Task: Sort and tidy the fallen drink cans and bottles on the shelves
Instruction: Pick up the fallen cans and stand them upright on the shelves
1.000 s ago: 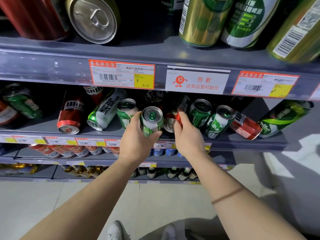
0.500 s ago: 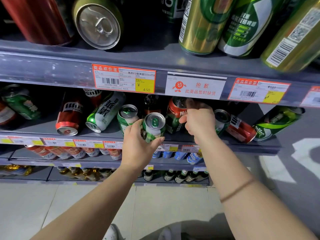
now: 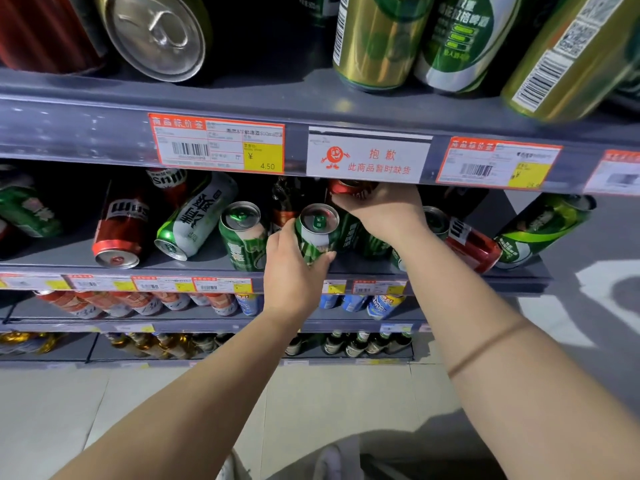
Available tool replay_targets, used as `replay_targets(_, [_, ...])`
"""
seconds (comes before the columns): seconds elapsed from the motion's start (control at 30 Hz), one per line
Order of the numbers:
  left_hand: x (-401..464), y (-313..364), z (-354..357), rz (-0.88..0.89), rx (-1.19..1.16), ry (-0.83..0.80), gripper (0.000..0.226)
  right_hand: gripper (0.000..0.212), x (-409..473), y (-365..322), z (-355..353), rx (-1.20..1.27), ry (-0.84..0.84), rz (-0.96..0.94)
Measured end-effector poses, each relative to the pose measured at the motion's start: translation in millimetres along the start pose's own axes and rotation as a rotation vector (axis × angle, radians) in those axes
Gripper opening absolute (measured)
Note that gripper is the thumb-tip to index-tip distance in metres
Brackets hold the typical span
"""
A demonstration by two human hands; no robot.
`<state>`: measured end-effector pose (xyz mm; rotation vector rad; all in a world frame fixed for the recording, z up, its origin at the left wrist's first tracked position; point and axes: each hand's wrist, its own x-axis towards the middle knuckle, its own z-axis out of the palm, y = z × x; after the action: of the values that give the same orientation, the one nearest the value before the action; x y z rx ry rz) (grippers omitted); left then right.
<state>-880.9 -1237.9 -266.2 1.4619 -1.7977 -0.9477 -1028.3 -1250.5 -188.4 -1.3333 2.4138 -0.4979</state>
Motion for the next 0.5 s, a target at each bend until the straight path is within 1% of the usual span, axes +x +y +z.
replay_targets(0.1, [1.6,-0.9,8.0,-0.006,-0.021,0.005,0.075,0.076,1.0,-4.0,-0.2,-0.021,0.034,0.010])
replay_targets(0.17, [1.6,-1.4,11.8,-0.042,-0.069,0.033,0.075,0.071,-1.4,-6.1,1.3,0.019,0.058,0.014])
replay_targets(0.2, [2.0,-2.6,12.6,-0.070,-0.100,0.041,0.074,0.065,-3.7,-6.6,1.7,0.045,0.063,0.007])
replay_targets(0.27, [2.0,-6.3,13.7,-0.083,-0.132,0.047,0.065,0.044,-10.2,-1.7,1.5,0.155,0.107,-0.027])
replay_targets(0.3, [1.3,-9.6,13.7,-0.070,-0.133,0.043,0.059,0.035,-15.5,4.9,1.5,0.251,0.161,-0.032])
replay_targets(0.33, [-0.4,-12.6,12.8,-0.055,-0.134,0.039,0.055,0.029,-21.5,17.0,2.0,0.356,0.257,-0.024])
replay_targets(0.37, [-3.6,-16.1,10.8,-0.035,-0.130,0.029,0.052,0.025,-27.9,33.7,2.1,0.435,0.387,0.003])
replay_targets(0.4, [-8.5,-17.3,7.1,-0.010,-0.122,0.026,0.053,0.026,-34.3,55.8,2.7,0.472,0.519,0.053])
replay_targets(0.43, [-13.8,-18.8,2.0,0.008,-0.113,0.042,0.059,0.029,-40.0,80.5,3.5,0.464,0.621,0.121])
replay_targets(0.47, [-19.0,-20.1,-4.6,0.017,-0.103,0.074,0.062,0.036,-43.4,107.1,6.2,0.412,0.674,0.198])
replay_targets(0.5, [-23.7,-22.3,-11.1,0.032,-0.099,0.122,0.061,0.045,-45.2,132.2,8.9,0.327,0.677,0.279])
